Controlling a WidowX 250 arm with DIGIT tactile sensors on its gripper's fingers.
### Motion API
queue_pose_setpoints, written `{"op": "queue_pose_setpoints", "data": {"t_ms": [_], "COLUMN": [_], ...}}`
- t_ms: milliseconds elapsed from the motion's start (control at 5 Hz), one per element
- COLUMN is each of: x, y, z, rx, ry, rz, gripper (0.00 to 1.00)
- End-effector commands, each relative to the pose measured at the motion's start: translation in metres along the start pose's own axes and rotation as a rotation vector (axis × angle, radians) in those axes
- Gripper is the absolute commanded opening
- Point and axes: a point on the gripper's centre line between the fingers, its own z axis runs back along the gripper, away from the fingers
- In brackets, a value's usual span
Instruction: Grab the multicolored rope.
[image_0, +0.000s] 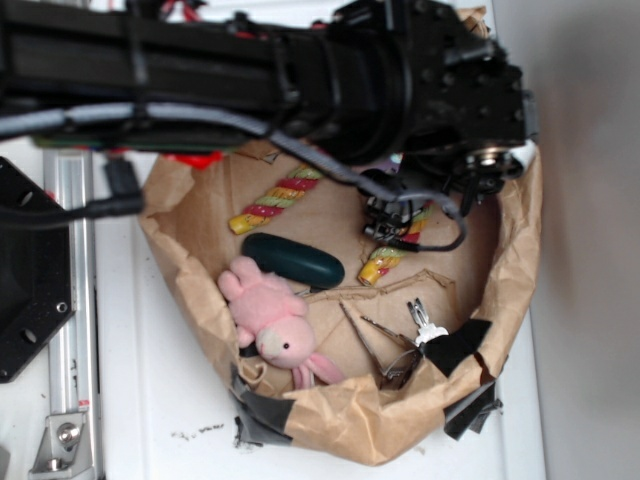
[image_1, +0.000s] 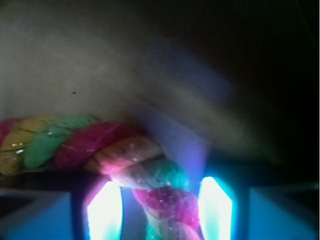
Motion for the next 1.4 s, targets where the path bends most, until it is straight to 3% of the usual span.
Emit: {"op": "queue_pose_setpoints", "data": {"t_ms": [0,200,400,600,800,1000,1200], "x": [-0.012,-0.018,-0.021,-0.024,-0.027,-0.030,-0.028], "y": [-0.024,-0.029,-0.050,-0.057,-0.056,-0.054,-0.054], "z": [-0.006,0.018,0.068,0.122,0.164,0.175,0.173], "rx": [0.102,0.067,0.071,-0.055,-0.036,-0.059,-0.017], "ry": [0.046,0.029,-0.085,-0.099,-0.075,-0.083,-0.101], "rz": [0.136,0.261,0.404,0.547,0.667,0.766,0.805], "gripper": [0.00,0.00,0.00,0.00,0.00,0.00,0.00]}}
